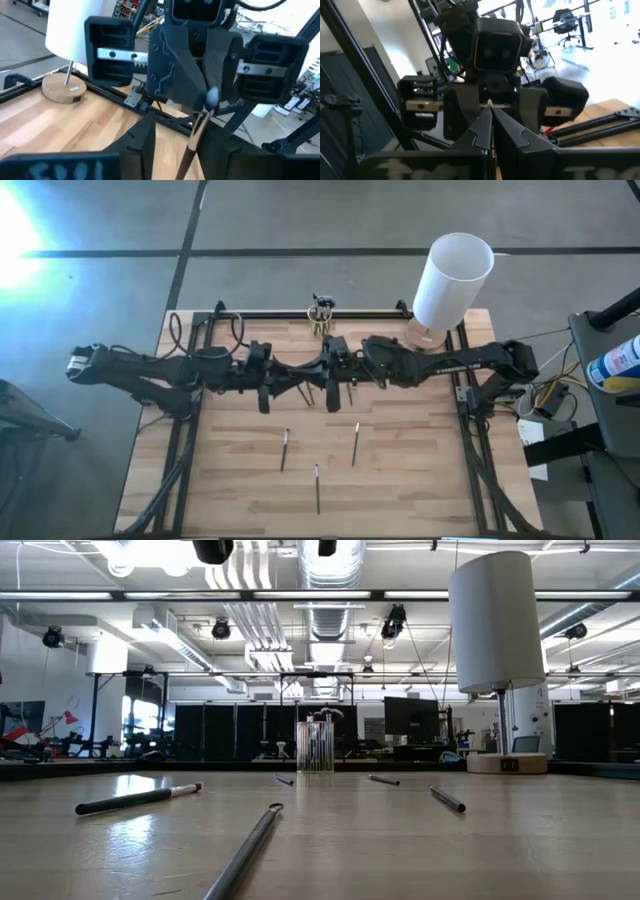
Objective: Put items in baskets/containers
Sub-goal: Put the black eyeshadow brush into the yellow pen holder
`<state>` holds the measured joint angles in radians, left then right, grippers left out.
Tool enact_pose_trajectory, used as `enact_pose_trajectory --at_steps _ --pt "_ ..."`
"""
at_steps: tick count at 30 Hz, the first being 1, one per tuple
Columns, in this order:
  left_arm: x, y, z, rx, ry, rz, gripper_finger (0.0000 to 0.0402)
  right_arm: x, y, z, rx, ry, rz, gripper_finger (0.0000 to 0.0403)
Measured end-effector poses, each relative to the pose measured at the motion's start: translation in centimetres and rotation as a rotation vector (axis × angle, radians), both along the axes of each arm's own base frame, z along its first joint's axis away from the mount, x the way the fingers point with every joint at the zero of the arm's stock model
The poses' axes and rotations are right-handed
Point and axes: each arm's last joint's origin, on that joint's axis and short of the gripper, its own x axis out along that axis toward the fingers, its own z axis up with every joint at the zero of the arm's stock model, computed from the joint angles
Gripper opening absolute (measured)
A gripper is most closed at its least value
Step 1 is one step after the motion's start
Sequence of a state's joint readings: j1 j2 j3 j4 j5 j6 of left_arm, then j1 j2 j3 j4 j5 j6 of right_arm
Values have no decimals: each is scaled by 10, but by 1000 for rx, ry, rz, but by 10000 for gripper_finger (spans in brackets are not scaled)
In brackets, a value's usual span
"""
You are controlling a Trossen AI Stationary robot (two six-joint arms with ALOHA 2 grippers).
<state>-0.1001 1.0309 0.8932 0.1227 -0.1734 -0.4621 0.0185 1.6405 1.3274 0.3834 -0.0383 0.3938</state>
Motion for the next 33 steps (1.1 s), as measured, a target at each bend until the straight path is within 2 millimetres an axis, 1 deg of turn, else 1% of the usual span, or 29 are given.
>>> enact_pose_trajectory --at_steps 3,7,10,13,15,18,22,27,30,33 --pt "-1 0 1 14 -4 0 89 -1 -1 3 -15 10 -5 8" --pt "-4 0 3 22 -14 0 19 -5 -5 5 -12 13 -14 8" --pt "-7 2 6 22 -25 5 12 -9 -7 8 2 12 -23 8" --pt "-8 3 7 20 -33 16 10 -14 -9 9 -6 57 -55 8" --pt "-9 5 8 21 -33 44 9 -21 -12 11 -8 98 -66 8" --pt "-8 15 6 17 -20 110 9 -35 -16 21 -14 133 -90 8" --pt "-2 39 1 12 2 202 9 -59 -17 33 -73 192 -181 8" --pt "7 81 -12 1 61 272 9 -88 -12 38 -117 279 -320 8" --pt "13 108 -23 2 89 309 9 -99 -7 37 -127 299 -365 8" --pt "18 139 -35 12 109 363 9 -104 -2 32 -134 305 -392 8"
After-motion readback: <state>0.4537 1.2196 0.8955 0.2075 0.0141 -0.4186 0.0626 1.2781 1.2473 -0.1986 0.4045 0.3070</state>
